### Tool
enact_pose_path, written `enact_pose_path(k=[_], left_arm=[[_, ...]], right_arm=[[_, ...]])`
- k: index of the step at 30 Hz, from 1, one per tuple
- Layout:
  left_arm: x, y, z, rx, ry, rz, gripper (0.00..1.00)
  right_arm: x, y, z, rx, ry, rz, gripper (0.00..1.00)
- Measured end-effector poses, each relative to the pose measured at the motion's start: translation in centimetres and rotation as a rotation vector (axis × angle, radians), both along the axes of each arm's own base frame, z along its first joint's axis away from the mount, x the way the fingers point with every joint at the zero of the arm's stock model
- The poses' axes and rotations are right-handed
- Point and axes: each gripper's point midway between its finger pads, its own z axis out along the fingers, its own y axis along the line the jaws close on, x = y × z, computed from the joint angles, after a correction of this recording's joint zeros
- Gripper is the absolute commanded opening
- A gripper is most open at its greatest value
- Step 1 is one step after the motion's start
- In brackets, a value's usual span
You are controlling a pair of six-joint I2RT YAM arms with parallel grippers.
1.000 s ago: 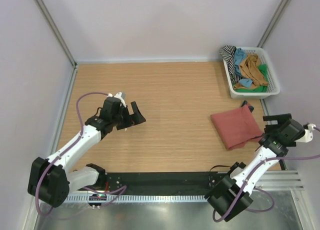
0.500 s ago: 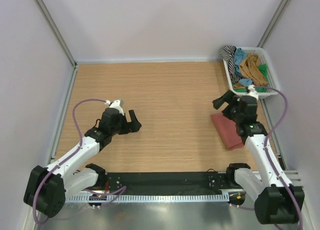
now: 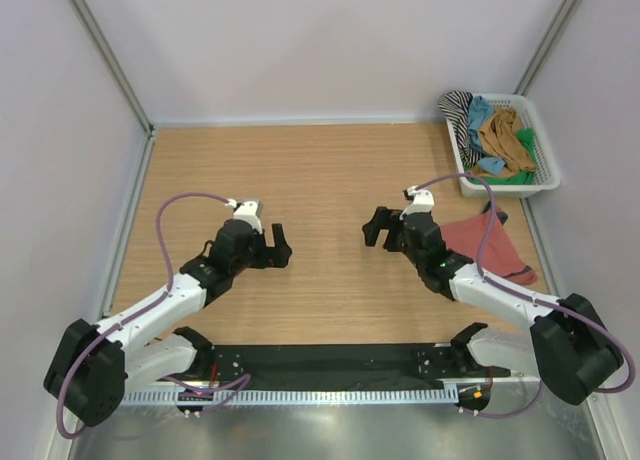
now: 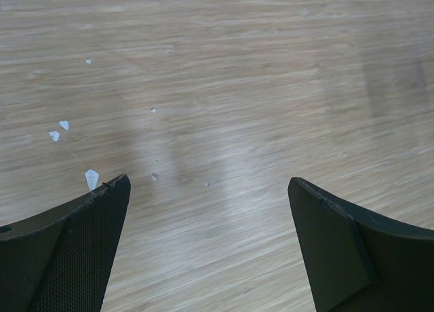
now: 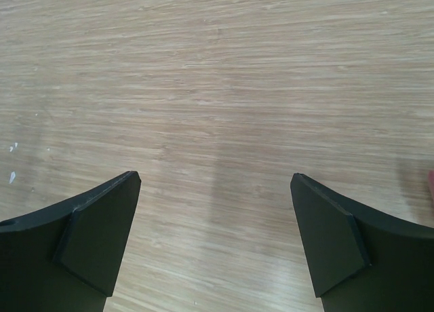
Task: Fold and stack the tank tops
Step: Grab the tank top from the pile
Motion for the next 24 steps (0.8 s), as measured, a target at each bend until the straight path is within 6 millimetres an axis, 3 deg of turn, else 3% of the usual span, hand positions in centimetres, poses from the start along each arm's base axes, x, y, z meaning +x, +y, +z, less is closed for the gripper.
enact_pose_path(k=[9,24], left_arm=[[-0.6,-1.4,-0.8,0.059,0.003,-0.051,1.00],[-0.4,-1.1,1.1,0.055,-0.066,-0.018,1.00]], right_arm=[[1.1,0.5,-0.1,-0.014,-0.068,-0.013,1.00],[1.7,0.2,-0.2,-0.035,-0.091,-0.037,1.00]])
